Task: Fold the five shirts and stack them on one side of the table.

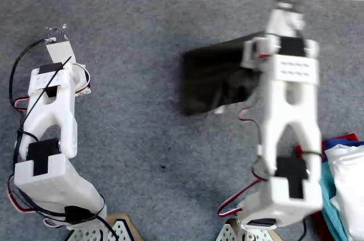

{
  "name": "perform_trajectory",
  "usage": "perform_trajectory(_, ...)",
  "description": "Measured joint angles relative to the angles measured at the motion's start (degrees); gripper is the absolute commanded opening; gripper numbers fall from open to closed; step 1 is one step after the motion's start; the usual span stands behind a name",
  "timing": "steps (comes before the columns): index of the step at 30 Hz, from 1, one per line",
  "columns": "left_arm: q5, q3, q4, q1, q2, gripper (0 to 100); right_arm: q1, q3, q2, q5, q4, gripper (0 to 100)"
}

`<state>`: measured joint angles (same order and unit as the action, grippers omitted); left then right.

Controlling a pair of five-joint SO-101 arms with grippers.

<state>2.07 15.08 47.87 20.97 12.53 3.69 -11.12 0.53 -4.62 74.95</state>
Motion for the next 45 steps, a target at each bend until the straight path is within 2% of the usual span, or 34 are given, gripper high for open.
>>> perform_trajectory(15,0.00,0.00,0.00,-0.44,0.00,4,24.62,10.90,-28.31,10.29,1.93,0.6)
perform_trajectory(24,0.00,0.00,0.00,-1.23,0.00,4,39.56,18.73,-37.63,16.18,0.35,0.6)
perform_trajectory(37,0.00,0.00,0.00,-1.49,0.00,4,51.87,21.45,-41.85,20.66,-4.04,0.6)
perform_trajectory(45,0.00,0.00,0.00,-1.49,0.35,4,57.67,21.45,-41.85,20.84,-10.55,0.6)
